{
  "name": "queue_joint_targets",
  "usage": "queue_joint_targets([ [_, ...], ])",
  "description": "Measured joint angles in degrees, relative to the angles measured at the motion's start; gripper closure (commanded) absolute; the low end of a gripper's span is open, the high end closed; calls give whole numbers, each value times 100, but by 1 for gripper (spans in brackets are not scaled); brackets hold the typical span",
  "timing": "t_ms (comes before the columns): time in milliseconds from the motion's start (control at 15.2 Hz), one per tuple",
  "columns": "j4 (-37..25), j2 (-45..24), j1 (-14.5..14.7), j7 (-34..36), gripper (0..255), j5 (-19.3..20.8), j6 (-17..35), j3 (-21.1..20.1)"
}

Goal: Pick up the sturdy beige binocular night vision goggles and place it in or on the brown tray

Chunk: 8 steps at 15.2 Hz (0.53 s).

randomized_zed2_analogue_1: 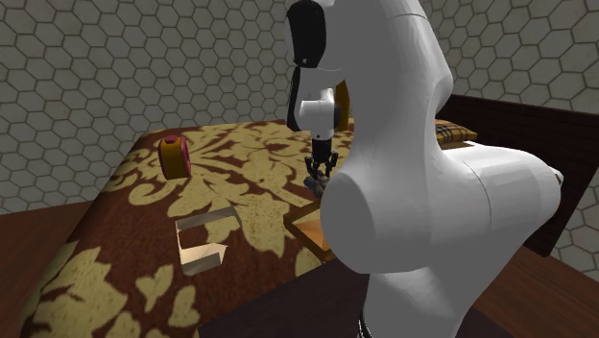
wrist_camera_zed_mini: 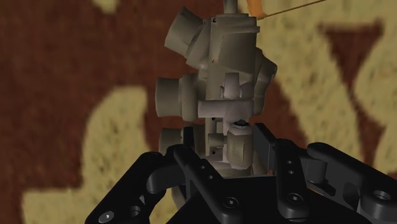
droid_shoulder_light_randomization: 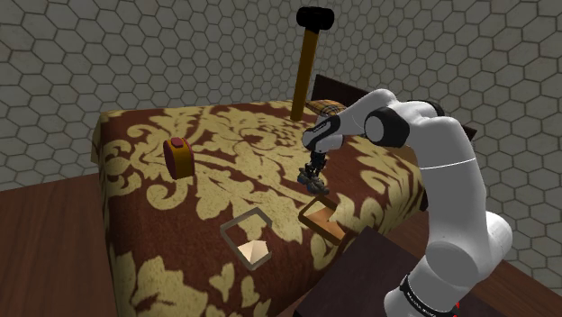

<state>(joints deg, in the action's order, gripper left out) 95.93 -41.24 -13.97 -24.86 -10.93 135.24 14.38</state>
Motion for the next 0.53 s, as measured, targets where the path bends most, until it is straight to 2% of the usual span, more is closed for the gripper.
queue_joint_targets([
  [528, 57, 437, 67, 48, 255, 107, -375, 95],
])
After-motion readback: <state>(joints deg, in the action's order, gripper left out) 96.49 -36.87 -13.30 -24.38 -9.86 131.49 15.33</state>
